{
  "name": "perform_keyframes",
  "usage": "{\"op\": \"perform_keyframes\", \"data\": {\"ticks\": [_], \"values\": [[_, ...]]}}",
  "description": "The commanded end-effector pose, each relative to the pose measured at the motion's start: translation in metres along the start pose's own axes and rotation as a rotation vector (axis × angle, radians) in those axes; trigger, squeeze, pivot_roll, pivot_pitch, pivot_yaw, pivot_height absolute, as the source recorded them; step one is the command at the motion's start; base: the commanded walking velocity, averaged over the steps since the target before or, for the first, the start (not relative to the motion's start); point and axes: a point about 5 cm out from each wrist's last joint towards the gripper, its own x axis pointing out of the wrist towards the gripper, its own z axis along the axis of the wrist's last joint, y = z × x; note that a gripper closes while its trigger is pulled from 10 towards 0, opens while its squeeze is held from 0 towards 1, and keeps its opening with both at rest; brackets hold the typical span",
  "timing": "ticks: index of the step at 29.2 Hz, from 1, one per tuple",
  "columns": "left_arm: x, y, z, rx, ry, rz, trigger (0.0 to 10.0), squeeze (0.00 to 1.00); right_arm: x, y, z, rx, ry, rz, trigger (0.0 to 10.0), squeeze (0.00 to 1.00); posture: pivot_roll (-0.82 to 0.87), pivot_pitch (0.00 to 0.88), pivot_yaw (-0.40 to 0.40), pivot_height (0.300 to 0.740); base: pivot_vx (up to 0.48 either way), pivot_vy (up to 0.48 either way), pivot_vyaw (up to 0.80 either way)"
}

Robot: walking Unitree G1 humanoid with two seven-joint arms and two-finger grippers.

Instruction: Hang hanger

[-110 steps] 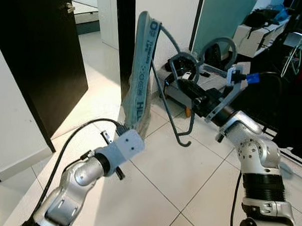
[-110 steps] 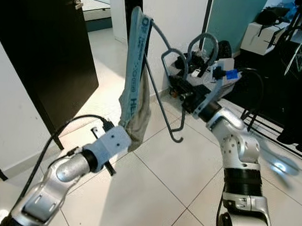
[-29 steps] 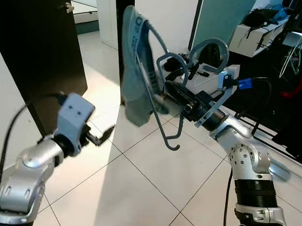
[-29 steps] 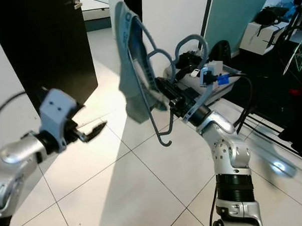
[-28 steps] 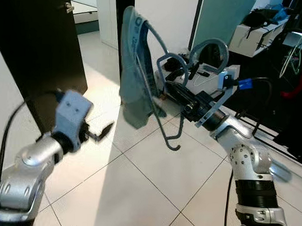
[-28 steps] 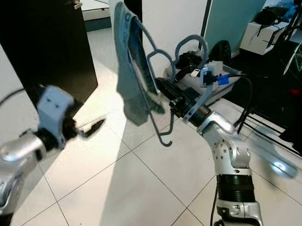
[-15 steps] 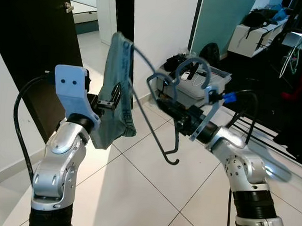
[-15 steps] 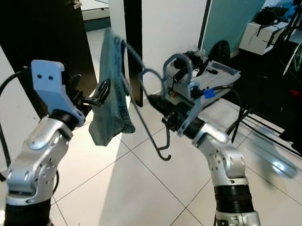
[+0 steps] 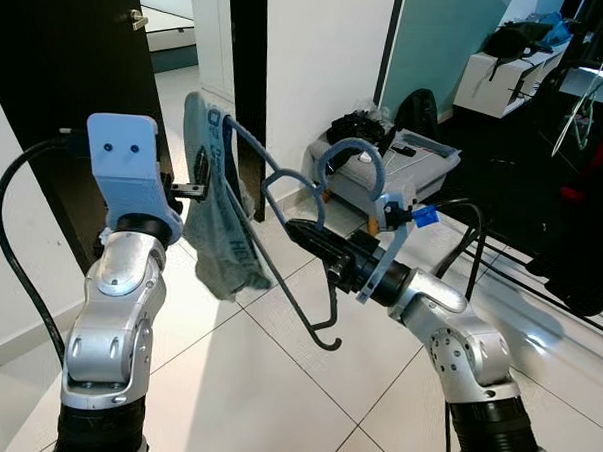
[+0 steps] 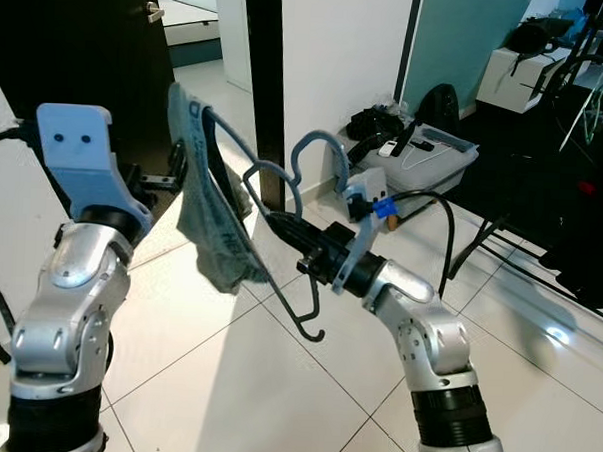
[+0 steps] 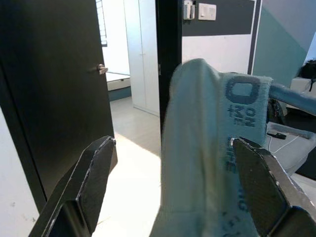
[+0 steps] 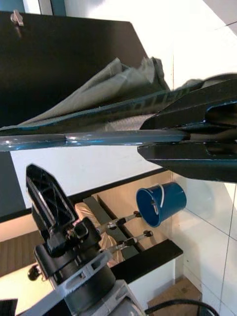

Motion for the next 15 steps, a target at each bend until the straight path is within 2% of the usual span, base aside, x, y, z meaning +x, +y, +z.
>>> {"op": "perform_keyframes", "data": {"ticks": [1, 7, 11, 15], "values": [[0.003, -0.003, 0.0, 0.012, 0.004, -0.007, 10.0, 0.0, 0.001, 0.004, 0.004, -0.005, -0.017, 0.016, 10.0, 0.0, 0.02, 0.0, -0.023, 0.74, 0.0, 0.0, 0.0], [0.002, -0.006, -0.002, 0.011, 0.012, -0.013, 10.0, 0.0, 0.001, 0.005, 0.003, -0.006, -0.019, 0.014, 10.0, 0.0, 0.02, 0.0, -0.022, 0.74, 0.0, 0.0, 0.0], [0.0, -0.008, -0.011, 0.012, 0.037, -0.015, 10.0, 0.0, 0.002, 0.004, -0.003, -0.002, -0.016, 0.009, 10.0, 0.0, 0.02, 0.0, -0.014, 0.74, 0.0, 0.0, 0.0], [0.004, -0.007, -0.016, 0.035, 0.056, -0.021, 10.0, 0.0, 0.009, 0.003, 0.002, 0.007, -0.027, 0.03, 10.0, 0.0, 0.01, 0.0, -0.007, 0.74, 0.0, 0.0, 0.0]]}}
